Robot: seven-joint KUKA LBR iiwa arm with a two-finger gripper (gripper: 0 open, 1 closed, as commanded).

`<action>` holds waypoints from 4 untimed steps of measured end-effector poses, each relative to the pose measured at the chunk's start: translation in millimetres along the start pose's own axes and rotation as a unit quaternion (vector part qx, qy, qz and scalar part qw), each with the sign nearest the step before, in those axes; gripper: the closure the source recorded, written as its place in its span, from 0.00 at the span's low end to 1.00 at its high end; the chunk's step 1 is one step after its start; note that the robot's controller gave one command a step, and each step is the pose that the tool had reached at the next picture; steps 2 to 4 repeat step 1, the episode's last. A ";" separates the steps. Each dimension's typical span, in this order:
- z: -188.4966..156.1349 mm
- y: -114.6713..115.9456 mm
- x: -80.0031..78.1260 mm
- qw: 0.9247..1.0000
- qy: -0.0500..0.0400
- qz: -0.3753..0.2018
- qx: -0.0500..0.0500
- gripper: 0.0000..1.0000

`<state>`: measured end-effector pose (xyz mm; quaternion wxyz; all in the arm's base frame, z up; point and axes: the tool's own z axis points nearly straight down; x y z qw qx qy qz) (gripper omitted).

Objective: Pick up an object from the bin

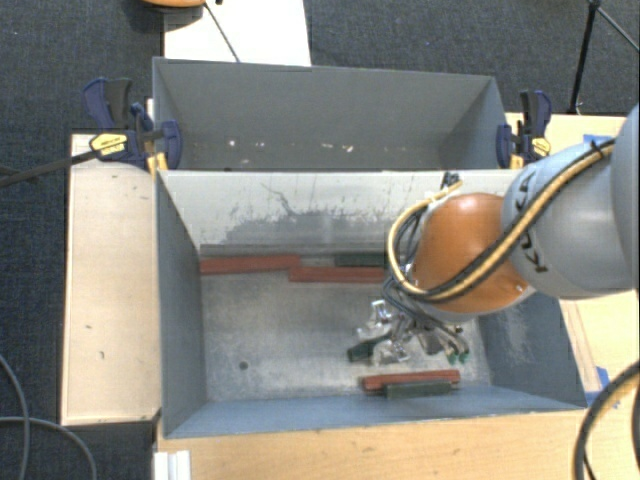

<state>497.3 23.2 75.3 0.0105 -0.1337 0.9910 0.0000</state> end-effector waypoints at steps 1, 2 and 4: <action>-207.5 1.3 -17.0 1.000 0.008 -0.006 -0.001 1.00; -207.5 1.3 -17.0 1.000 0.008 -0.006 -0.001 1.00; -207.5 1.3 -17.0 1.000 0.008 -0.006 -0.001 1.00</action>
Offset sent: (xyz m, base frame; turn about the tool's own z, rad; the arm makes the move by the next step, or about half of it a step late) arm 0.0000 0.0000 0.0000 0.0000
